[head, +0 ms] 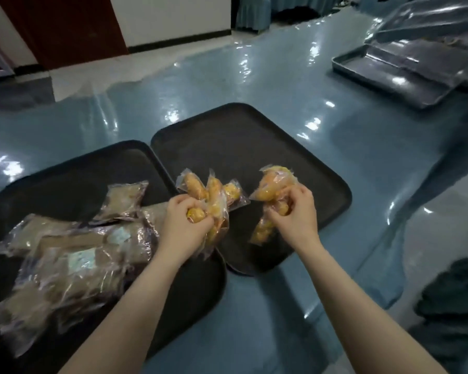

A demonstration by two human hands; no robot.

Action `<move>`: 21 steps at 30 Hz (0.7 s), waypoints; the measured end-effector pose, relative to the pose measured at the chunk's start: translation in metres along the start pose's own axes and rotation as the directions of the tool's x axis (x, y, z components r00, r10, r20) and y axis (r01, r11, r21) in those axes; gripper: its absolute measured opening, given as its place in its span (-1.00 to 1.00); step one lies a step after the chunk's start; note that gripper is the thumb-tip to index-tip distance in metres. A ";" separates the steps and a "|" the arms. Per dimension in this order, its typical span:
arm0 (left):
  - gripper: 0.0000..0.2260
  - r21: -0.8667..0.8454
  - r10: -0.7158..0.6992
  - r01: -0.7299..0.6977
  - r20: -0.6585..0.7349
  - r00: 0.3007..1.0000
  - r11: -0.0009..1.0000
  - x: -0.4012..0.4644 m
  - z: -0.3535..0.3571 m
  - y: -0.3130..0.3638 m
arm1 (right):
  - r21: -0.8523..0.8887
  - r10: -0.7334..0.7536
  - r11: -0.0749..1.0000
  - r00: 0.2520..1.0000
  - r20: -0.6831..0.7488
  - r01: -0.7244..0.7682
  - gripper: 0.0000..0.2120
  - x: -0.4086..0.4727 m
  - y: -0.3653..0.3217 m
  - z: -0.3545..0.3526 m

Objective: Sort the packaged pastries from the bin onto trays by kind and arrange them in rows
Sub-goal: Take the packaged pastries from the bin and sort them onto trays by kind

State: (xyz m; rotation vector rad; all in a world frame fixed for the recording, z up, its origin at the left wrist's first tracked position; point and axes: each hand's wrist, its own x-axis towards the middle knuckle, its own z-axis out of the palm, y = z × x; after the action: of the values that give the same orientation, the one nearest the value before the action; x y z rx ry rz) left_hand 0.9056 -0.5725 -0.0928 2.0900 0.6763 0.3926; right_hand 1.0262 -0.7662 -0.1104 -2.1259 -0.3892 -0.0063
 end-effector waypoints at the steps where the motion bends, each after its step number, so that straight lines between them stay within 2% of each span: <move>1: -0.82 0.017 -0.003 0.003 0.016 1.000 1.000 0.003 0.015 0.001 | -0.039 0.006 0.999 1.000 0.005 -0.006 -0.74 0.011 0.009 -0.001; 3: -0.84 0.057 -0.012 0.011 0.022 1.000 0.998 0.009 0.040 0.001 | -0.127 0.017 0.992 1.000 0.020 -0.014 -0.63 0.024 0.027 0.002; 5: -0.81 0.124 -0.013 0.015 -0.013 1.000 0.992 0.016 0.061 0.003 | -0.202 0.025 0.979 0.993 0.117 -0.001 -0.35 0.028 0.043 0.012; 7: -0.60 0.185 0.005 -0.010 0.024 1.000 0.983 0.024 0.078 0.001 | -0.273 0.079 0.962 0.956 0.281 0.000 -0.02 0.027 0.057 0.025; 8: -0.47 0.216 0.002 -0.021 0.086 0.996 0.976 0.028 0.085 -0.003 | -0.299 0.101 0.954 0.935 0.339 0.005 0.06 0.029 0.064 0.032; 11: -0.24 0.314 -0.090 -0.009 0.301 0.949 0.950 0.039 0.096 -0.017 | -0.352 0.114 0.935 0.901 0.418 0.045 0.11 0.043 0.077 0.046; 13: -0.14 0.351 -0.162 0.027 0.358 0.919 0.936 0.047 0.097 -0.022 | -0.408 0.116 0.909 0.884 0.453 0.090 0.08 0.054 0.079 0.049; 15: -0.06 0.401 -0.202 0.058 0.328 0.923 0.914 0.052 0.098 -0.020 | -0.447 0.119 0.886 0.869 0.481 0.126 0.06 0.064 0.076 0.050; 17: -0.04 0.417 -0.191 0.090 0.207 0.959 0.904 0.052 0.098 -0.014 | -0.459 0.134 0.877 0.848 0.513 0.139 0.07 0.070 0.070 0.048; 21: -0.33 0.411 -0.021 0.042 -0.053 0.998 0.911 0.035 0.092 -0.004 | -0.363 0.165 0.927 0.766 0.621 0.095 0.10 0.072 0.056 0.029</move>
State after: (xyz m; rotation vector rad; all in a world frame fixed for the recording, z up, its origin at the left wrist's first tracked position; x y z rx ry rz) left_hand 0.9786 -0.6099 -0.1472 2.4703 0.8811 0.3000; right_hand 1.1059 -0.7517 -0.1614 -2.4748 -0.8044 0.7568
